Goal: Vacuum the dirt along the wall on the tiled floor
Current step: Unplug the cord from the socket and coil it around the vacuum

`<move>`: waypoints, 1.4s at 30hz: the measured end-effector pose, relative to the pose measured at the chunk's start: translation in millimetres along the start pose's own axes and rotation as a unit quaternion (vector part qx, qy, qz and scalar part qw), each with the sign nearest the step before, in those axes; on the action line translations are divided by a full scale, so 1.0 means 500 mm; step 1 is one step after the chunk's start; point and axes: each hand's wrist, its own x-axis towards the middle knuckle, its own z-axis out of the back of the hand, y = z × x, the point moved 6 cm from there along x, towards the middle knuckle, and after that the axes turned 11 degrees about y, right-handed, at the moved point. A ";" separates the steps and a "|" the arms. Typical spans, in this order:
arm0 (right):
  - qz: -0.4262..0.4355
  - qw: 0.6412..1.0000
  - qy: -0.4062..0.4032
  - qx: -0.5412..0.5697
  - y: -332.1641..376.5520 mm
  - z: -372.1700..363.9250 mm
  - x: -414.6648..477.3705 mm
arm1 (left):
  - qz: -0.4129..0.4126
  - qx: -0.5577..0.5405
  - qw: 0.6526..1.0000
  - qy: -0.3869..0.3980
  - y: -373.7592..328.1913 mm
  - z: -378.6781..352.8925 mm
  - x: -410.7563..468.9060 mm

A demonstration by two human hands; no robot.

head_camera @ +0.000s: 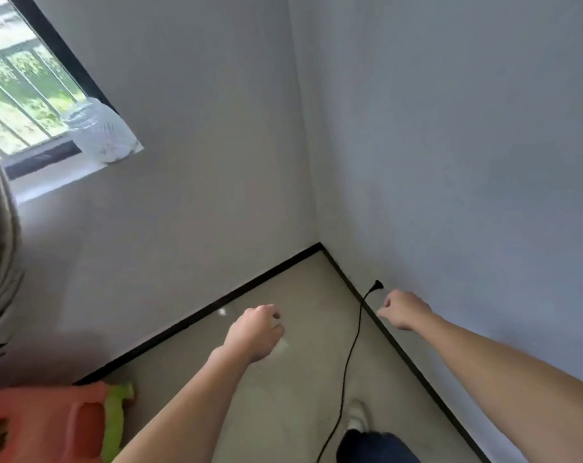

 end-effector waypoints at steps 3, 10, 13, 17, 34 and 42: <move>-0.038 0.997 0.010 0.070 0.013 -0.010 0.119 | -0.002 -0.003 1.000 0.024 0.003 0.020 0.124; -0.133 0.965 0.013 0.225 -0.009 -0.069 0.353 | -0.031 0.011 0.995 0.095 0.013 -0.001 0.421; -0.178 0.946 -0.013 0.270 -0.044 -0.105 0.467 | -0.057 0.022 0.990 0.128 0.023 -0.050 0.573; -0.249 0.901 -0.052 0.351 -0.096 -0.169 0.616 | -0.087 0.054 0.979 0.177 0.056 -0.145 0.766; -0.309 0.722 -0.210 0.583 -0.164 -0.308 0.883 | -0.139 0.110 0.946 0.273 0.177 -0.287 1.037; -0.270 0.806 -0.144 0.506 -0.068 -0.424 0.765 | -0.203 0.146 0.931 0.267 0.105 -0.256 1.027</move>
